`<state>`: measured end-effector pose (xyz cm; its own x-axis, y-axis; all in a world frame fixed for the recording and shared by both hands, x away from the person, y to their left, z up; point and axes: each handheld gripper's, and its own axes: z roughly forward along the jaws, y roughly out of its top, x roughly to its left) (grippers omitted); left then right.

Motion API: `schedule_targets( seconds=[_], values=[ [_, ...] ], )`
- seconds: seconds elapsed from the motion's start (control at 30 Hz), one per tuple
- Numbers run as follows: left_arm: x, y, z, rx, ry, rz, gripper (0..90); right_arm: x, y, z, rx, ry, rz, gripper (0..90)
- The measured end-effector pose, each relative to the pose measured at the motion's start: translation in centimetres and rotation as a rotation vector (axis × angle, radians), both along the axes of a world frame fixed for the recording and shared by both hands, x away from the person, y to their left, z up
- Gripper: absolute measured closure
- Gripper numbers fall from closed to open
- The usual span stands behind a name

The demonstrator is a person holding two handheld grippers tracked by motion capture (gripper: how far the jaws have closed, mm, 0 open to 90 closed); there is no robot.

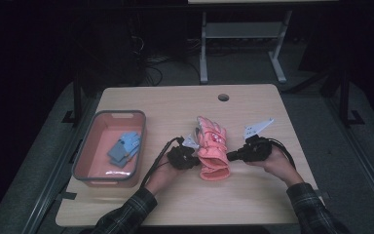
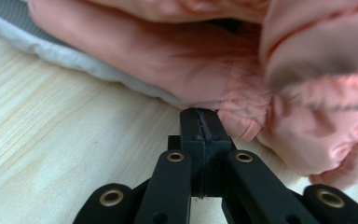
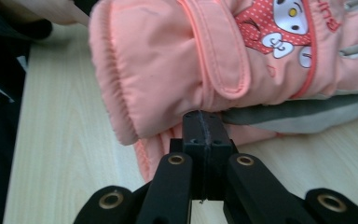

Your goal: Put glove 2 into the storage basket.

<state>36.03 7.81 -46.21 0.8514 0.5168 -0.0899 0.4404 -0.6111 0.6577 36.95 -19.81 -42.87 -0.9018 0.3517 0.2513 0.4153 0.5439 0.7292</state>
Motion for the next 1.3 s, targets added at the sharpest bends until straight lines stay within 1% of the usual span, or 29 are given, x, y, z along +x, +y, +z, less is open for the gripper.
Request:
schedule_targets(
  seconds=[0.1,0.13,0.17,0.23,0.3,0.37,0.4,0.47,0.53,0.63,0.73,0.77,0.8,0.83,0.87,0.9,0.93,0.97,1.03,1.07,1.1,1.13,1.2,1.23,1.3],
  values=[
    [0.1,0.4,0.2,-0.004,-0.003,0.009,89.4,0.1,-0.6,0.0,-0.016,-0.010,-0.029,89.9],
    [0.1,0.5,0.2,-0.007,-0.002,0.014,89.4,0.2,-0.9,0.0,-0.033,-0.020,-0.057,89.9],
    [0.2,0.6,0.3,-0.006,0.000,0.015,89.4,0.3,-1.0,-0.1,-0.039,-0.021,-0.067,89.9],
    [0.4,0.8,0.4,-0.009,-0.006,0.019,89.4,0.5,-1.2,-0.7,-0.064,-0.018,-0.092,89.9],
    [0.7,0.9,0.6,0.001,-0.009,0.016,89.4,0.6,-0.9,-1.3,-0.091,-0.013,-0.092,89.9],
    [1.0,0.8,0.5,-0.011,-0.008,0.024,89.4,0.6,-0.6,-1.9,-0.118,-0.010,-0.089,89.9],
    [1.1,0.8,0.4,-0.010,-0.007,0.023,89.4,0.6,-0.2,-2.3,-0.128,-0.001,-0.092,89.9],
    [1.4,0.5,0.0,-0.022,0.009,0.032,89.4,0.6,0.2,-2.7,-0.142,-0.002,-0.092,89.9],
    [1.6,0.4,-0.2,-0.026,0.018,0.034,89.4,0.5,0.7,-3.2,-0.146,0.001,-0.086,89.9],
    [1.8,0.5,-0.3,-0.028,0.021,0.034,89.5,0.4,1.2,-3.6,-0.152,0.006,-0.072,89.9],
    [1.8,0.7,-0.2,-0.028,0.025,0.032,89.5,0.1,1.4,-3.6,-0.139,0.013,-0.062,89.9],
    [1.7,0.7,-0.2,-0.026,0.026,0.029,89.5,-0.1,1.5,-3.6,-0.131,0.022,-0.060,89.9],
    [1.7,0.7,-0.2,-0.024,0.026,0.022,89.5,-0.2,1.6,-3.7,-0.134,0.015,-0.051,89.9],
    [1.6,0.8,-0.1,-0.021,0.027,0.017,89.5,-0.5,1.8,-3.6,-0.127,0.022,-0.046,89.9],
    [1.5,0.8,-0.1,-0.017,0.027,0.010,89.5,-0.8,2.0,-3.6,-0.130,0.020,-0.040,89.9],
    [1.3,0.8,-0.1,-0.031,0.031,0.017,89.5,-1.0,2.1,-3.6,-0.134,0.014,-0.036,89.9],
    [1.2,0.9,0.0,-0.020,0.032,0.005,89.5,-1.4,2.4,-3.6,-0.131,0.016,-0.032,89.9],
    [1.1,0.9,0.1,-0.016,0.033,-0.002,89.5,-1.6,2.5,-3.6,-0.135,0.009,-0.027,89.9],
    [0.7,1.0,0.1,-0.011,0.041,-0.017,89.5,-2.4,2.9,-3.6,-0.130,0.009,-0.022,90.0],
    [0.6,1.2,0.2,-0.001,0.045,-0.035,89.6,-2.8,3.0,-3.6,-0.133,0.000,-0.012,90.0],
    [0.4,1.2,0.2,-0.012,0.051,-0.031,89.6,-3.3,3.2,-3.6,-0.130,0.008,-0.008,90.0],
    [0.3,1.3,0.2,-0.011,0.052,-0.039,89.5,-3.7,3.4,-3.6,-0.130,0.004,-0.002,90.0],
    [0.0,1.5,0.2,-0.006,0.060,-0.061,89.5,-4.4,3.8,-3.6,-0.131,0.001,0.010,90.0],
    [-0.1,1.6,0.2,0.005,0.061,-0.073,89.5,-4.7,4.0,-3.6,-0.136,-0.001,0.016,90.0],
    [-0.3,1.6,0.1,-0.004,0.068,-0.064,89.5,-5.4,4.2,-3.5,-0.132,0.003,0.019,90.0]
  ],
)
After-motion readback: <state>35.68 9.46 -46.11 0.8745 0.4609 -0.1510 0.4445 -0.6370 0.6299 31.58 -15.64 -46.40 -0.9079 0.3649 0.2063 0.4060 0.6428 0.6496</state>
